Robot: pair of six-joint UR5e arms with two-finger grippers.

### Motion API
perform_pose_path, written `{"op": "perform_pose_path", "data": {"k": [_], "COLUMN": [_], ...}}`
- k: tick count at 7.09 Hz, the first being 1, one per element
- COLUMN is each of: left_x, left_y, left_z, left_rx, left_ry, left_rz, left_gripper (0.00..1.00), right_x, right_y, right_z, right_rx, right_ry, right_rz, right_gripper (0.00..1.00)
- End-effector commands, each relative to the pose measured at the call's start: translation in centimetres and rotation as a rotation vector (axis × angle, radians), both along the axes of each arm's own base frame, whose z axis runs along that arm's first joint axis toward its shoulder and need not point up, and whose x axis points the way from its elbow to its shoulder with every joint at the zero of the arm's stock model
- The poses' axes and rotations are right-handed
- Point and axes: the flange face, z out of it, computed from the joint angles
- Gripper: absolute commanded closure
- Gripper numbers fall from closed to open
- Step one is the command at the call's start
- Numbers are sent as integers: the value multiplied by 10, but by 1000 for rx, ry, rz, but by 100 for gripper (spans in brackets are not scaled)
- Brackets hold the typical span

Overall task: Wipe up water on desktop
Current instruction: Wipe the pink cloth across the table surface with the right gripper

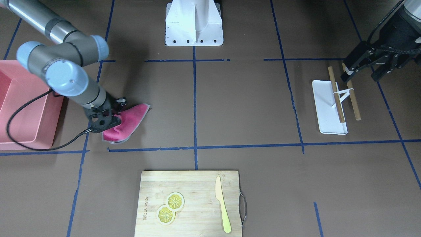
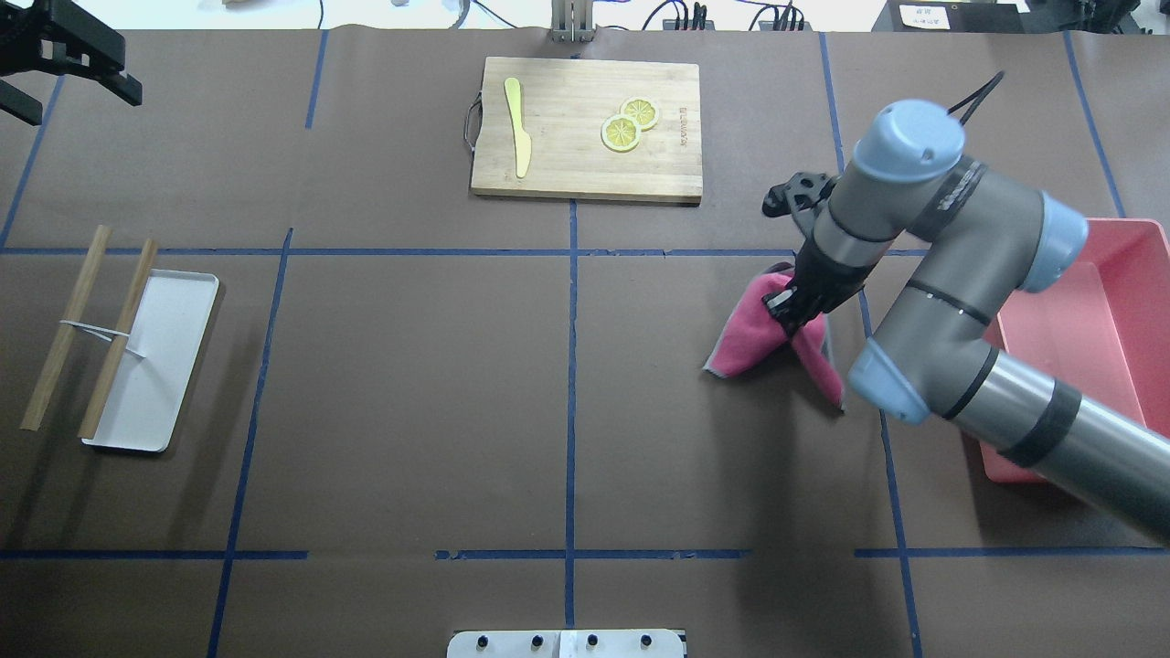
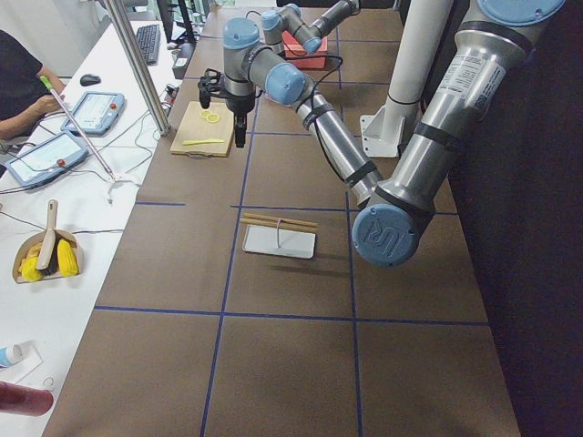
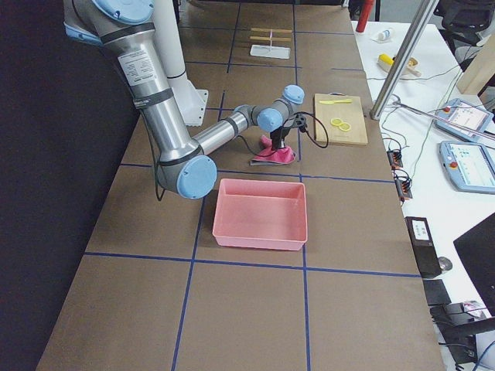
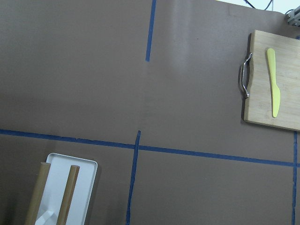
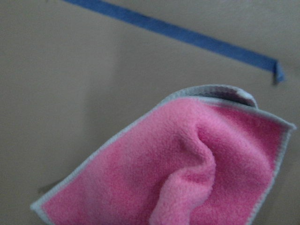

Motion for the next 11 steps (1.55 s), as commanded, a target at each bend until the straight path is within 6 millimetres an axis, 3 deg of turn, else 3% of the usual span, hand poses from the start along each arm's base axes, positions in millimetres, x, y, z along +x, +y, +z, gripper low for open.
{"op": "perform_pose_path", "data": {"k": [1, 3, 4, 6, 7, 8, 10, 11], "left_x": [-3, -5, -7, -8, -8, -8, -9, -9], "left_y": [-2, -2, -2, 2, 3, 3, 6, 6], "left_z": [1, 1, 4, 9, 9, 9, 5, 5], "left_rx": [2, 3, -1, -7, -7, -7, -1, -2], "left_ry": [-4, -4, -7, -8, -8, -7, -1, -1], "left_rz": [-7, -10, -13, -13, -13, -12, -11, -12], "left_gripper": [0, 0, 0, 0, 0, 0, 0, 0], "right_x": [-51, -77, -81, -79, -72, -50, -3, 15], "right_y": [76, 133, 149, 147, 128, 92, 35, 16], "right_z": [-38, -69, -84, -78, -73, -64, -22, 1], "right_rx": [-86, -118, -136, -131, -74, -79, -47, -35], "right_ry": [-25, -56, -73, -60, -37, -24, 29, 55], "right_rz": [-16, -60, -60, -45, 18, 75, 120, 126], "right_gripper": [100, 100, 100, 100, 100, 100, 100, 100]}}
